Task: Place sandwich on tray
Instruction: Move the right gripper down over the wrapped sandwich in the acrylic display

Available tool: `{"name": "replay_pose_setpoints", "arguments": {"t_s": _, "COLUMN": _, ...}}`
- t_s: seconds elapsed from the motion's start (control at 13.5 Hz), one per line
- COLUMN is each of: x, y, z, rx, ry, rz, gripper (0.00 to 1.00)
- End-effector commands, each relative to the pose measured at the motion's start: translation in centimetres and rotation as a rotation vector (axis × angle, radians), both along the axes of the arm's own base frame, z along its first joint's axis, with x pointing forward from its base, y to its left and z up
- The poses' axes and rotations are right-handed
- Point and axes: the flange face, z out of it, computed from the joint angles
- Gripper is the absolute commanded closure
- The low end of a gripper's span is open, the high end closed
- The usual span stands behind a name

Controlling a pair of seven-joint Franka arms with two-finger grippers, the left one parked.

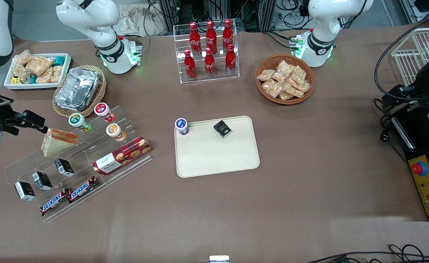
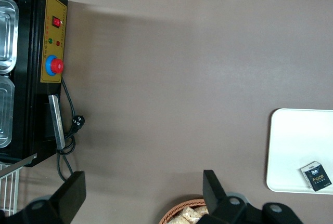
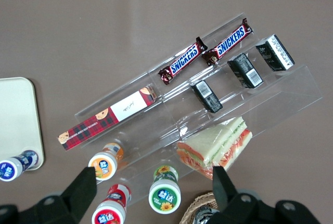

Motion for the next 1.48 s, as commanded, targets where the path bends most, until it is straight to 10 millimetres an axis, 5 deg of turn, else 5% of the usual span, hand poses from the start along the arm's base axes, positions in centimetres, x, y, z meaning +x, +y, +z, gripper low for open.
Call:
{"name": "replay_pose_setpoints", "arguments": {"t_s": 0.0, "x": -0.3, "y": 0.1, "z": 0.4, "rx": -0.016, "ry": -0.002, "rz": -0.017, "gripper": 0.01}}
{"name": "replay_pose_setpoints", "arguments": {"t_s": 0.52, "x": -0.7, "y": -2.0, "z": 0.1, "rx": -0.006, "ry": 0.033, "rz": -0.128, "gripper": 0.01}}
{"name": "replay_pose_setpoints", "arguments": {"t_s": 0.89, "x": -0.2, "y": -2.3, "z": -1.5, "rx": -0.060, "ry": 0.063, "rz": -0.856, "gripper": 0.01}}
{"name": "replay_pose_setpoints", "arguments": {"t_s": 1.41, "x": -0.1, "y": -6.2, "z": -7.7, "rx": -0.090, "ry": 0.118, "rz": -1.392, "gripper": 0.02}}
